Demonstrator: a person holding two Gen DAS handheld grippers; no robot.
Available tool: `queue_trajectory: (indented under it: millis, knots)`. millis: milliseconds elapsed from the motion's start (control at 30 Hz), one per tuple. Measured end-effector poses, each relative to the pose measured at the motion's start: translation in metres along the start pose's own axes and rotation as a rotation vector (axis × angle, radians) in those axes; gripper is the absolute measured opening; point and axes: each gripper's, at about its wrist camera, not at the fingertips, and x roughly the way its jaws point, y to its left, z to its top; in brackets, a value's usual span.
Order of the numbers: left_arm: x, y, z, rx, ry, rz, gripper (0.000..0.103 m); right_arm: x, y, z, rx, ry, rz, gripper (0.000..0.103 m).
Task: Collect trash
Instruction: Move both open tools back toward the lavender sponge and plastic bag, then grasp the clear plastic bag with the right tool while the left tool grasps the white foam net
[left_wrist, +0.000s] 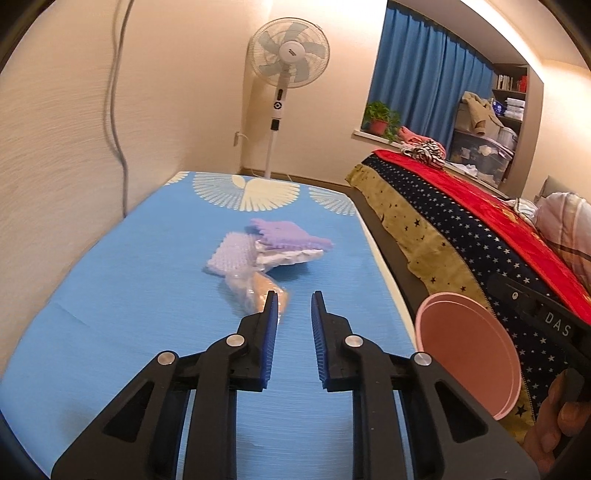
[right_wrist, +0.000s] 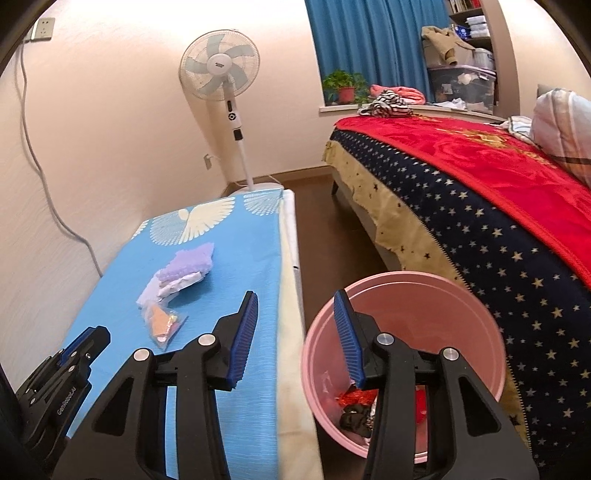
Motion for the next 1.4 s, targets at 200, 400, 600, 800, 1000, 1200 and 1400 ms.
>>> queue_trajectory:
  millis: [200, 400, 600, 800, 1000, 1200, 1400]
  knots:
    - [0.003, 0.028, 0.001, -0.062, 0.0, 0.071, 0.018, 0.014, 0.018, -0.008, -0.02, 0.027, 0.054, 0.043]
    - [0.008, 0.052, 0.002, -0.111, 0.008, 0.133, 0.018, 0.033, 0.045, -0.012, -0.034, 0.058, 0.13, 0.043]
    - [0.01, 0.072, 0.009, -0.147, 0.007, 0.175, 0.018, 0.056, 0.081, -0.017, -0.062, 0.096, 0.209, 0.043]
    - [0.018, 0.088, 0.02, -0.159, 0.013, 0.213, 0.018, 0.086, 0.105, -0.024, -0.058, 0.159, 0.254, 0.051]
    - [0.029, 0.112, 0.035, -0.185, 0.026, 0.241, 0.018, 0.122, 0.125, -0.032, -0.048, 0.237, 0.299, 0.066]
    - [0.053, 0.121, 0.042, -0.18, 0.058, 0.201, 0.018, 0.148, 0.141, -0.037, -0.073, 0.299, 0.313, 0.067]
    - [0.082, 0.123, 0.039, -0.184, 0.091, 0.149, 0.018, 0.152, 0.149, -0.037, -0.132, 0.32, 0.339, 0.027]
